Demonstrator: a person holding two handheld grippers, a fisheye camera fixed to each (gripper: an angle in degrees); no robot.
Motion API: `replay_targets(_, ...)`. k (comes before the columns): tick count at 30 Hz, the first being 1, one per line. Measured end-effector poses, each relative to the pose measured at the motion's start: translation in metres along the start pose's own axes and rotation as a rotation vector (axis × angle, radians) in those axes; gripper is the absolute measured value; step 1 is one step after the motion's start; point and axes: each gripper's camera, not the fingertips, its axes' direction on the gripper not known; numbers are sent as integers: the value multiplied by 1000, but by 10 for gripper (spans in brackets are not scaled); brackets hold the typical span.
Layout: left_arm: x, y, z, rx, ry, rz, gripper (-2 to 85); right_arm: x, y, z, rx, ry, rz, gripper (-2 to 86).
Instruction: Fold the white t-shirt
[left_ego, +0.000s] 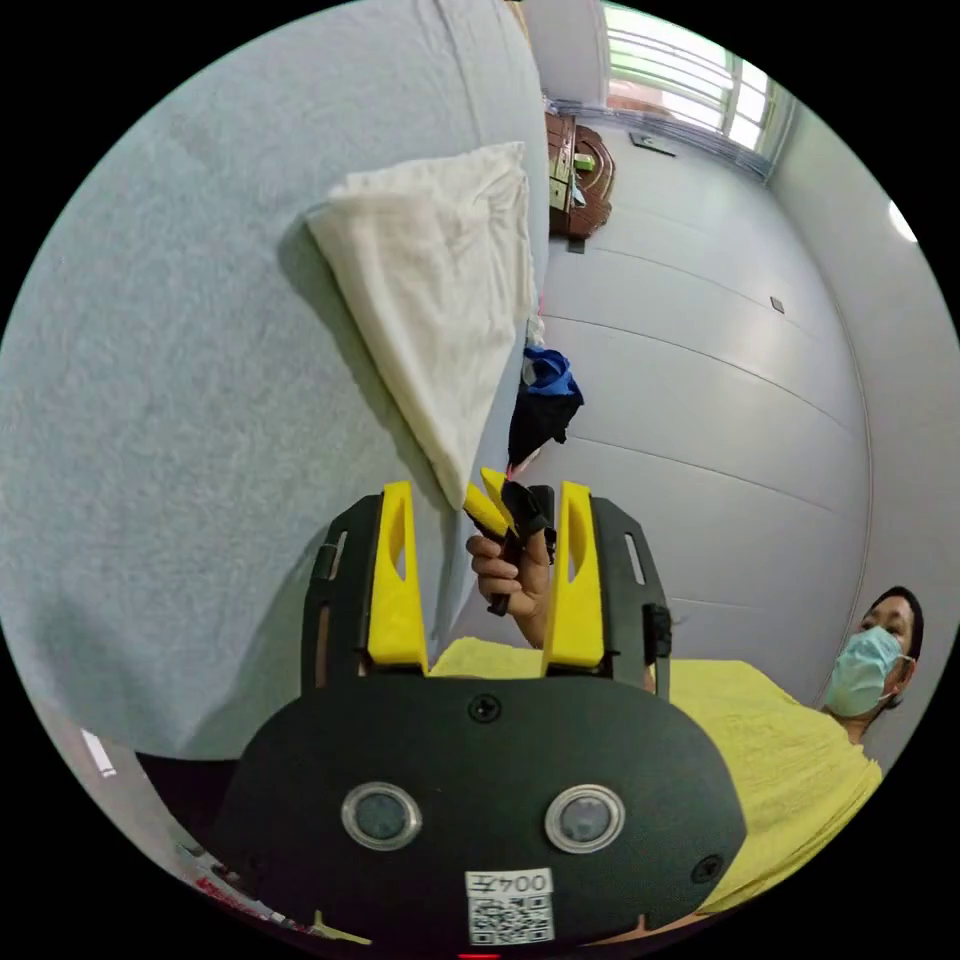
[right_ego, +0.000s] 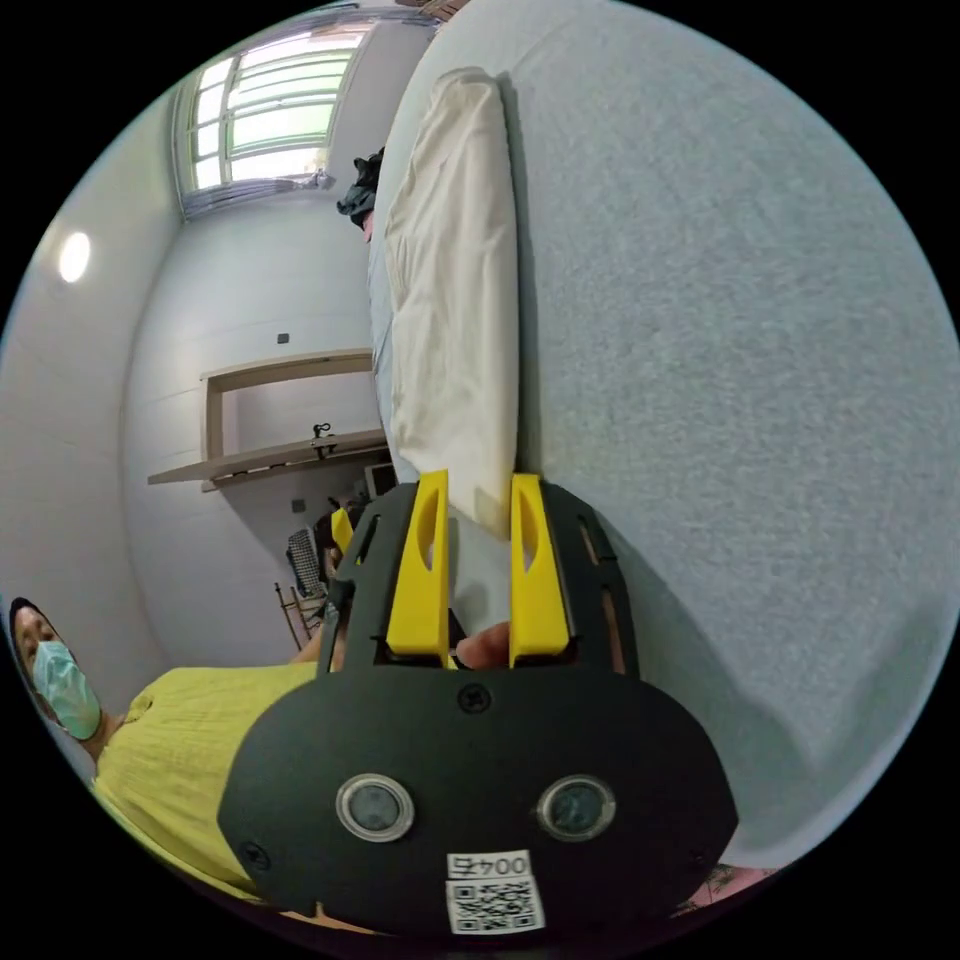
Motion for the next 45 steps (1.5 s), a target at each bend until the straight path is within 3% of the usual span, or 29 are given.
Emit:
replay_targets(8, 12, 11, 0, 33, 115, -69, 246, -19, 1, -5, 5, -126, -61, 36)
replay_targets(10, 17, 11, -1, 53, 139, -67, 231, -15, 1, -4, -2, -139, -57, 37)
replay_targets(11, 20, 11, -2, 58, 159, -52, 183, -11, 2, -2, -4, -147, -54, 39)
replay_targets(14, 41, 15, -7, -1, 181, 12, 54, -1, 4, -3, 29, -171, -48, 115)
replay_targets(17, 68, 32, -26, -11, 156, 44, 45, 16, -2, -3, 36, -226, -8, 204)
replay_targets(22, 105, 77, -65, -4, 158, 59, 43, 31, -39, 15, 68, -283, 39, 231)
replay_targets(27, 131, 159, -102, -23, 113, 51, 43, 32, -90, 53, 103, -310, 55, 217)
replay_targets(31, 140, 227, -126, 13, 81, 47, 43, 43, -106, 105, 112, -343, 92, 59)
replay_targets(33, 142, 275, -149, 98, 79, 30, 43, 36, -100, 130, 116, -427, 43, 44)
replay_targets(37, 150, 349, -195, 221, 109, 50, 42, -29, -65, 193, 67, -496, -164, 39)
replay_targets(45, 207, 551, -345, 376, 106, 273, 41, -185, 38, 372, -185, -379, -502, 38)
